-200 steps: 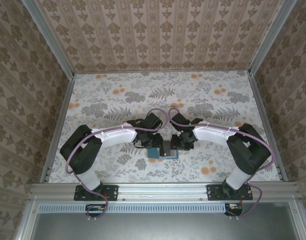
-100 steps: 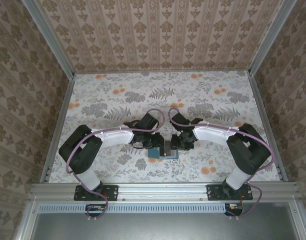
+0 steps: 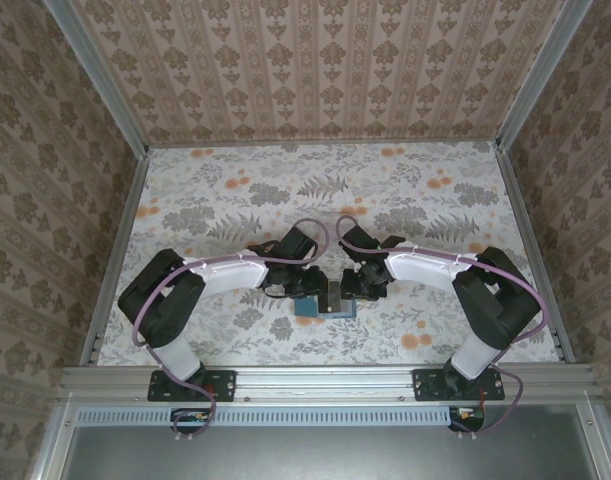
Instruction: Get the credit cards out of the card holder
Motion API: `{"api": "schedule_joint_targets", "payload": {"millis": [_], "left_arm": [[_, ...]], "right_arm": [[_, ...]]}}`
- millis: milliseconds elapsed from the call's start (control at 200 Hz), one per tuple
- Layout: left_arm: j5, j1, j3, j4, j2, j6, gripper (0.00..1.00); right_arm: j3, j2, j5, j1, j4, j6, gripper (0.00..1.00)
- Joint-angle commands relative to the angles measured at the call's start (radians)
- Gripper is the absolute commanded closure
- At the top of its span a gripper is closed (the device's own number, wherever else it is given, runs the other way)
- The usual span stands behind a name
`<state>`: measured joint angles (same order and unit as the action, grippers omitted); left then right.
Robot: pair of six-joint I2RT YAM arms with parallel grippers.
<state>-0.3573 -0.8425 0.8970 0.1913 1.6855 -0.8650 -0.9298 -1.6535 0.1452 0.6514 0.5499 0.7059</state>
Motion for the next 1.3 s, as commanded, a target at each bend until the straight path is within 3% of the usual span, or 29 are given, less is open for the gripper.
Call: {"api": "schedule_joint_targets", "payload": {"millis": [0, 160, 560, 930, 1295], "left_arm": [[0.030, 0.008, -0.013, 0.027, -0.040, -0.011, 0.75], [0.049, 0.013, -0.009, 0.065, -0.030, -0.005, 0.73], [-0.023, 0.003, -0.006, 0.001, 0.050, -0.014, 0.73], [-0.024, 0.007, -0.034, -0.050, 0.017, -0.029, 0.86], [0.020, 0.011, -0.052, 0.011, -0.035, -0.009, 0.91]], "right_arm": [[-0.010, -0.008, -0.025, -0.004, 0.041, -0.013, 0.64], [-0.010, -0.010, -0.024, -0.004, 0.041, -0.014, 0.64], [-0.014, -0.006, -0.024, -0.004, 0.045, -0.017, 0.64], [-0.014, 0.001, -0.036, -0.004, 0.056, -0.019, 0.65], [-0.037, -0.001, -0.160, -0.007, 0.150, -0.046, 0.67]]}}
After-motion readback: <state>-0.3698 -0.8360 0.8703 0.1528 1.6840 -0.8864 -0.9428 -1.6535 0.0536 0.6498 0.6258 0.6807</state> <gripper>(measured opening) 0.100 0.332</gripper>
